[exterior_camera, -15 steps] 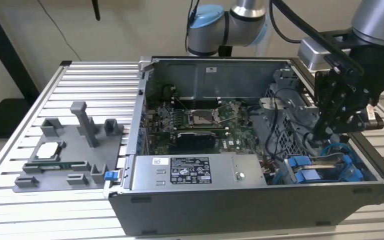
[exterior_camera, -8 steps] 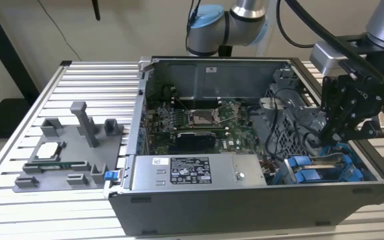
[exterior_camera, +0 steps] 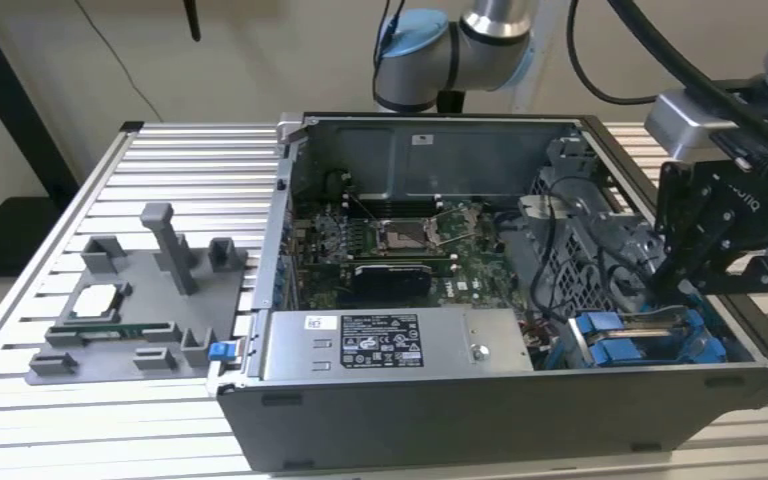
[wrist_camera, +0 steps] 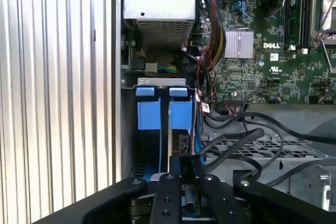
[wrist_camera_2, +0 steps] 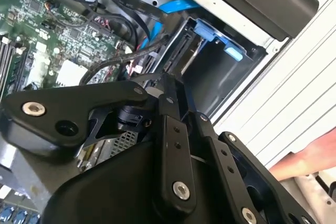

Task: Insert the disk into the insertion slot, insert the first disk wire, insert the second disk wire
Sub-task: 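Insert the first disk wire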

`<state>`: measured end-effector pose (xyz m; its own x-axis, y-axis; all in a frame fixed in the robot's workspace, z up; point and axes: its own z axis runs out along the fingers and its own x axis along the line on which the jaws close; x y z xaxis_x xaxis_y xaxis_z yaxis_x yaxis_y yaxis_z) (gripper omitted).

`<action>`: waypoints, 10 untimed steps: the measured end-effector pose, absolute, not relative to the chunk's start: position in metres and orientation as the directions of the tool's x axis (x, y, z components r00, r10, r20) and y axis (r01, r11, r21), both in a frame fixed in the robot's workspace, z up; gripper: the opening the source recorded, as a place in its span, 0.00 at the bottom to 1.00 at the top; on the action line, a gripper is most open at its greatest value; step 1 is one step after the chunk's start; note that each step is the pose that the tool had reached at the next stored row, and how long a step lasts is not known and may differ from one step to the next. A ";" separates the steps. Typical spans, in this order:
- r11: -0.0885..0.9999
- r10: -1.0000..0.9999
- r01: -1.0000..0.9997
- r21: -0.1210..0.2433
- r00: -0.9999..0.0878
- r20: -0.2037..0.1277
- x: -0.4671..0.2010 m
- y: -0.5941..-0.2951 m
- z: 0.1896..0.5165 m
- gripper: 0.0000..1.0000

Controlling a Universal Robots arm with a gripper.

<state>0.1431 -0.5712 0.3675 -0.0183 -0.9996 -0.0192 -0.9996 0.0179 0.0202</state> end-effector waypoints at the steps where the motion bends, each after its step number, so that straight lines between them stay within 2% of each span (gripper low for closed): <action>1: 0.018 -1.000 -0.999 0.027 -0.018 -0.019 0.144 -0.572 0.367 0.00; 6: 0.018 -1.000 -0.996 0.082 -0.019 -0.018 0.148 -0.575 0.367 0.00; 10: 0.018 -1.000 -0.996 0.086 -0.020 -0.018 0.148 -0.575 0.367 0.00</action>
<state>0.1483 -0.5754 0.3668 -0.0196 -0.9996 -0.0180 -0.9961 0.0180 0.0858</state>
